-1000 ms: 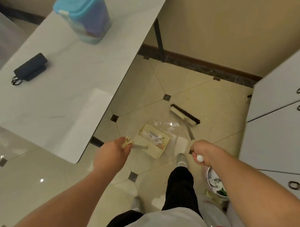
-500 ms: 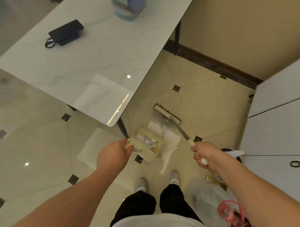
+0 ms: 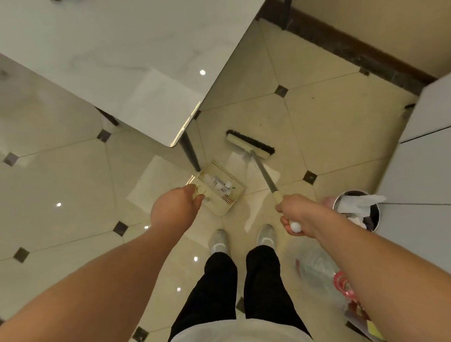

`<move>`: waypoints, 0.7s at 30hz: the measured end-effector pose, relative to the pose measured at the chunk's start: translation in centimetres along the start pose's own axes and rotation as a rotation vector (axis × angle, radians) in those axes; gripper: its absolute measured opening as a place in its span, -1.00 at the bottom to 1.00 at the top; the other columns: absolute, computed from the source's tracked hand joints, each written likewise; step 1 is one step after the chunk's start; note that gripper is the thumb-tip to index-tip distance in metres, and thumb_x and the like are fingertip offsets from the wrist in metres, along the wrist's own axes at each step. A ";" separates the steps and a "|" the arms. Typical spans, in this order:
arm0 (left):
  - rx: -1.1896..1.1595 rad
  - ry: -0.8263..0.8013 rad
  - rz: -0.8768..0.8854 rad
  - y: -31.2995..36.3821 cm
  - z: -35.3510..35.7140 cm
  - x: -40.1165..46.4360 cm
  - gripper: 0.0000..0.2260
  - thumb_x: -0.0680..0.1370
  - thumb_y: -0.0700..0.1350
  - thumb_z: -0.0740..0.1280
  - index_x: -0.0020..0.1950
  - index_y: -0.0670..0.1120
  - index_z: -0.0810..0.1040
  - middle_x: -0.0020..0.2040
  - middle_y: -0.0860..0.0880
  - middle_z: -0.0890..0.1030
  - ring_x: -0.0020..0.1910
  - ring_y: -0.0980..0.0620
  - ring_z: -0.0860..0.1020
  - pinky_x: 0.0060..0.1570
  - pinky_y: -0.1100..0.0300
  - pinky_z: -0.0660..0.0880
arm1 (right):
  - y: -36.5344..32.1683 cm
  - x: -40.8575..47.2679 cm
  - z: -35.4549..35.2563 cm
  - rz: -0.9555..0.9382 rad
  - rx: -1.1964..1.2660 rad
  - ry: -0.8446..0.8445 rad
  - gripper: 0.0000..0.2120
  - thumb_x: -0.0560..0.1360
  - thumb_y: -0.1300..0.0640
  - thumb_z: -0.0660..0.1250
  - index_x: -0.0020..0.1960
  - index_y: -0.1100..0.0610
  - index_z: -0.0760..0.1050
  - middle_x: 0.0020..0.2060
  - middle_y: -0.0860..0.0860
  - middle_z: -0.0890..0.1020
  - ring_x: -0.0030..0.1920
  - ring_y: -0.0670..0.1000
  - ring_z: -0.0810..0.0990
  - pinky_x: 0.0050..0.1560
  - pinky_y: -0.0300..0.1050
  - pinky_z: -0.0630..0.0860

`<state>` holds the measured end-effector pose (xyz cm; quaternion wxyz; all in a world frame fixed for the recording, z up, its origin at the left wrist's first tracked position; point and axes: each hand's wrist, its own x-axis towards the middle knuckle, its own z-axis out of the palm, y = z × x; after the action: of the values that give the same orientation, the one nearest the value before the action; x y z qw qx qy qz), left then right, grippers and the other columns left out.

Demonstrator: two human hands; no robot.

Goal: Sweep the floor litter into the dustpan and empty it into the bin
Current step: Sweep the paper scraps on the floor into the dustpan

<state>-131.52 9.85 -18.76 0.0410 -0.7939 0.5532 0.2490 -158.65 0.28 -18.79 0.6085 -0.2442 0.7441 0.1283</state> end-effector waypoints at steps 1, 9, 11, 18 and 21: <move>0.002 0.001 -0.004 0.1 0.1 0.0 -0.71 0.65 0.17 0.21 0.11 -0.01 0.57 -0.25 -0.01 0.56 -0.29 -0.05 0.53 -0.37 0.15 0.38 | 1.3 -1.0 0.0 0.005 0.015 -0.043 -0.83 0.63 0.19 0.22 0.20 0.11 0.49 -0.31 0.06 0.47 -0.44 -0.06 0.40 -0.56 -0.29 0.40; -0.015 -0.060 -0.016 0.1 -0.4 -0.6 -0.69 0.65 0.16 0.21 0.17 -0.03 0.57 -0.15 -0.06 0.63 -0.16 -0.09 0.59 -0.28 0.11 0.49 | 5.6 -6.3 -6.0 0.009 0.327 -0.176 -0.71 0.62 0.16 0.30 0.32 -0.06 0.48 -0.43 0.07 0.52 -0.60 -0.13 0.33 -0.66 -0.34 0.32; -0.018 -0.077 -0.021 0.2 -0.2 -0.8 -0.70 0.64 0.16 0.20 0.13 -0.01 0.57 -0.17 -0.04 0.62 -0.18 -0.08 0.58 -0.28 0.10 0.52 | 5.9 -6.4 -6.9 -0.036 0.319 -0.118 -0.66 0.63 0.15 0.29 0.38 -0.09 0.45 -0.43 0.06 0.52 -0.60 -0.13 0.33 -0.66 -0.34 0.31; 0.013 -0.080 0.037 -0.8 0.2 -1.9 -0.71 0.64 0.20 0.19 0.05 0.03 0.56 -0.25 0.04 0.54 -0.26 -0.02 0.53 -0.40 0.18 0.33 | 4.1 -3.1 -5.6 -0.041 0.353 0.086 -0.77 0.64 0.15 0.25 0.28 0.06 0.49 -0.34 0.03 0.47 -0.60 -0.12 0.36 -0.63 -0.32 0.33; 0.027 -0.086 0.055 -1.2 0.6 -2.2 -0.74 0.64 0.19 0.19 0.06 0.06 0.56 -0.23 0.04 0.56 -0.24 -0.02 0.55 -0.39 0.18 0.36 | 4.2 -1.9 -2.6 0.031 0.401 0.092 -0.92 0.62 0.18 0.26 0.11 0.12 0.48 -0.30 0.03 0.46 -0.52 -0.10 0.40 -0.61 -0.30 0.40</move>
<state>-131.25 12.45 -18.60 0.0684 -0.7662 0.5761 0.2762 -162.73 2.99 -16.77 0.6084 -0.1123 0.7852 -0.0243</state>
